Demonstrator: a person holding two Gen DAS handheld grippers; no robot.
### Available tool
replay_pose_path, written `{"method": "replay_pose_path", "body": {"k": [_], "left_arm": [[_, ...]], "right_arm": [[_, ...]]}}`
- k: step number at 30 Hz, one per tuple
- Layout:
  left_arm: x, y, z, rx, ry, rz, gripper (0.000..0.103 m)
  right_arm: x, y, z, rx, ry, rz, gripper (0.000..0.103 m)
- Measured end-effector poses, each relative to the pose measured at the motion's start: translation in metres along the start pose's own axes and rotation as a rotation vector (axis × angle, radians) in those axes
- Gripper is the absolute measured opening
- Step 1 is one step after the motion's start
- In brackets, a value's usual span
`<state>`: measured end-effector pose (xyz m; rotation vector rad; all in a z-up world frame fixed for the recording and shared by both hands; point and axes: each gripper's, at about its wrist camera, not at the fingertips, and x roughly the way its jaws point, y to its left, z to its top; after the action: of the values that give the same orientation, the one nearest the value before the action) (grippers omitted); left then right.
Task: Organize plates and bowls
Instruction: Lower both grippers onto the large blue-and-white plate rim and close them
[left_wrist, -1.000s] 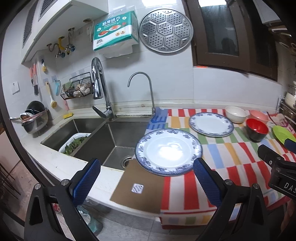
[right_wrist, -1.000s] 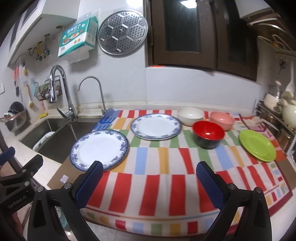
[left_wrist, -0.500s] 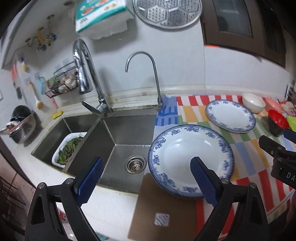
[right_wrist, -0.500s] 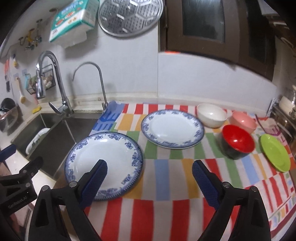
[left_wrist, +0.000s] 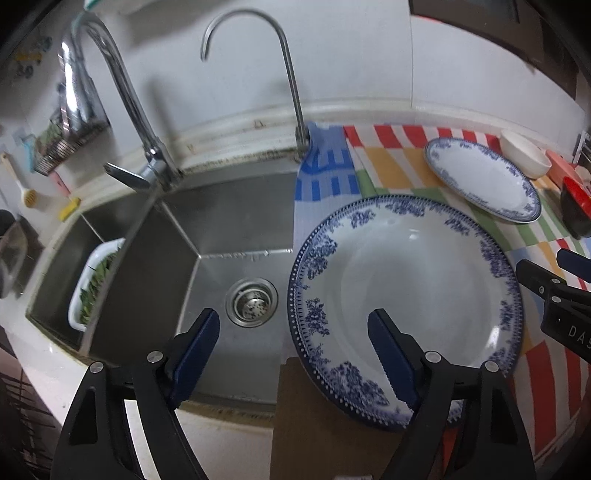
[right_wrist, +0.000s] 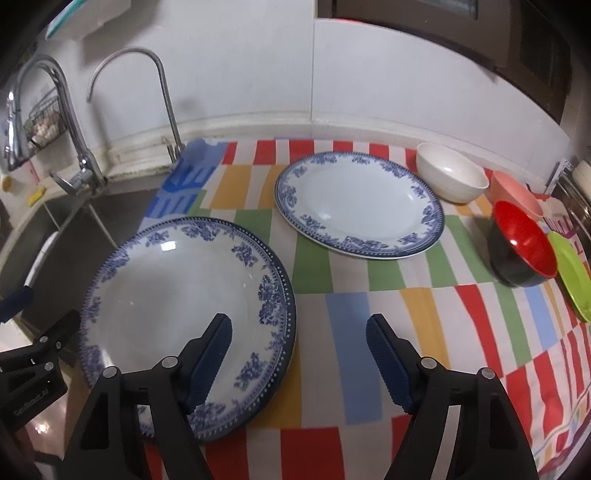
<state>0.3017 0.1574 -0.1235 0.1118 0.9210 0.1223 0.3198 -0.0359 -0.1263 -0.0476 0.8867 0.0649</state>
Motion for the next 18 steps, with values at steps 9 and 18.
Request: {"method": "replay_pose_path", "body": {"k": [9, 18], "left_arm": [[0.035, 0.0, 0.005, -0.014, 0.063, -0.053, 0.071], [0.048, 0.001, 0.007, -0.015, 0.102, -0.098, 0.058]], "right_arm": [[0.031, 0.006, 0.007, 0.006, 0.057, 0.001, 0.064], [0.043, 0.011, 0.009, 0.015, 0.089, 0.019, 0.056]]}}
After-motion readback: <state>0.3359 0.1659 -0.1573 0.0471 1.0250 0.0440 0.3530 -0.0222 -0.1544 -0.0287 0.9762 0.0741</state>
